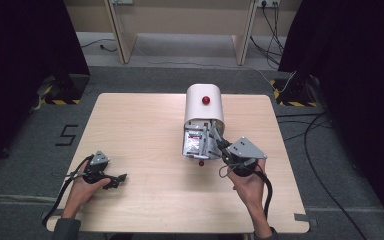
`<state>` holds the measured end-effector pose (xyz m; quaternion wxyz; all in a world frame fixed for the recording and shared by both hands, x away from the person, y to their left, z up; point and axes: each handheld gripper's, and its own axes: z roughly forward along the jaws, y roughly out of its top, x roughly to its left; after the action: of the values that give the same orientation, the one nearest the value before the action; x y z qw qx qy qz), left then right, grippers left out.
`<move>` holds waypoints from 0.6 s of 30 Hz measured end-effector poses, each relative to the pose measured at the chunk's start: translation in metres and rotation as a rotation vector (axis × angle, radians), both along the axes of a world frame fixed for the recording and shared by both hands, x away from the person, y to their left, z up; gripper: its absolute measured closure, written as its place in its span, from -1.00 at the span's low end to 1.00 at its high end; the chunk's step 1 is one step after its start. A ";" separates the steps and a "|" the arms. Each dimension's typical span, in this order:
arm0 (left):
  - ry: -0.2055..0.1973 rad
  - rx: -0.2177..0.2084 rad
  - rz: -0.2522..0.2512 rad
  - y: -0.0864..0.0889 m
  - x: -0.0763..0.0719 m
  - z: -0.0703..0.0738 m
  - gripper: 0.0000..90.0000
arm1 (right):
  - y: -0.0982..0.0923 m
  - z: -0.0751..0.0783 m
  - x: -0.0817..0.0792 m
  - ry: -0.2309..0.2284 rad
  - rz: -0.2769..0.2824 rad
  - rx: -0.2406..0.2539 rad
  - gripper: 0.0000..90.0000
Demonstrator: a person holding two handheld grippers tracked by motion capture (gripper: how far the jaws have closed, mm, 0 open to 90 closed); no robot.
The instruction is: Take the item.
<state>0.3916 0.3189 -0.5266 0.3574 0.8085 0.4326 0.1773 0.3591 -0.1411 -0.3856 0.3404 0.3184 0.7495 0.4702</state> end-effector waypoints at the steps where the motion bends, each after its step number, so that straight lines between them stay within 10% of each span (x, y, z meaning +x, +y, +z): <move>1: 0.000 0.001 0.000 0.000 0.000 0.000 -1.00 | -0.001 0.001 -0.001 -0.001 0.000 0.001 0.89; 18: 0.000 -0.001 0.002 0.000 0.000 0.000 -1.00 | -0.025 0.012 -0.015 -0.027 -0.015 0.080 0.89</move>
<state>0.3912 0.3191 -0.5267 0.3578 0.8079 0.4334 0.1775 0.3443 -0.1664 -0.3737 0.3408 0.3311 0.7230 0.5015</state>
